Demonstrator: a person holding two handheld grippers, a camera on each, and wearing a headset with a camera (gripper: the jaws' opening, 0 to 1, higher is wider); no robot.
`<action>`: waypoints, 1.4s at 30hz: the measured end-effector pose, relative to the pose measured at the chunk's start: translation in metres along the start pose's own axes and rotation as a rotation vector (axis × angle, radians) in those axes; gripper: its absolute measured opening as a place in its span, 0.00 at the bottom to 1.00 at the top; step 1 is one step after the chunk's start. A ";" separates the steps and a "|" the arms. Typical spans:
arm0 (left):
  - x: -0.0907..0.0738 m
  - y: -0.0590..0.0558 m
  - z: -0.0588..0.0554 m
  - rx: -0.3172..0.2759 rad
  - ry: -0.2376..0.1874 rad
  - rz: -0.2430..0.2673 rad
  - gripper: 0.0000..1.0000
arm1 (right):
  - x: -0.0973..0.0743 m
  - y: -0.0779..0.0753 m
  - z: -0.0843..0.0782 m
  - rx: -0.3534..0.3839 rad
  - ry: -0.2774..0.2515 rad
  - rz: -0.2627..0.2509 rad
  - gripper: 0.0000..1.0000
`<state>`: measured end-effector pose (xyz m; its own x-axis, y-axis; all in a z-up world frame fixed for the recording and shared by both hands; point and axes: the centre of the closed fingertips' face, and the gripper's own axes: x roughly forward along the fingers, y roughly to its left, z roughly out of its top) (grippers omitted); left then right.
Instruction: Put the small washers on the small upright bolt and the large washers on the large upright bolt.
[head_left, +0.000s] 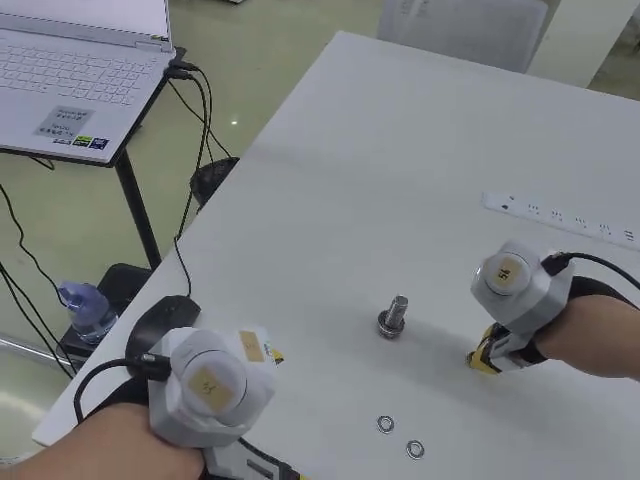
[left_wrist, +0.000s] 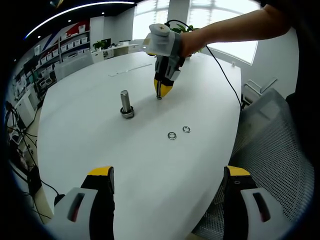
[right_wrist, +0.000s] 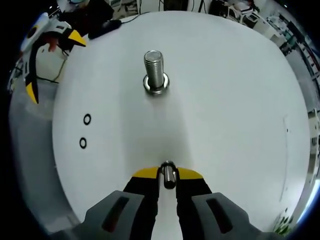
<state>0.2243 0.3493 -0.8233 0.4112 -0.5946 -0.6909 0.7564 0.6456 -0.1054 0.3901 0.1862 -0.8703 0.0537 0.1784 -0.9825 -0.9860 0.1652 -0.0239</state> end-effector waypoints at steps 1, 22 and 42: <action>0.000 0.000 0.000 0.000 -0.001 0.000 0.90 | 0.000 0.000 0.001 0.001 0.000 -0.002 0.13; 0.000 -0.004 -0.001 -0.008 0.005 -0.005 0.87 | 0.000 -0.007 0.004 -0.008 -0.012 -0.024 0.18; -0.005 -0.004 0.006 0.004 -0.007 0.005 0.87 | -0.016 -0.001 0.016 -0.063 -0.052 -0.024 0.25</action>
<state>0.2223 0.3467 -0.8156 0.4189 -0.5947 -0.6862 0.7564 0.6466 -0.0988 0.3931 0.1990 -0.8515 0.0844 0.2254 -0.9706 -0.9922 0.1090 -0.0610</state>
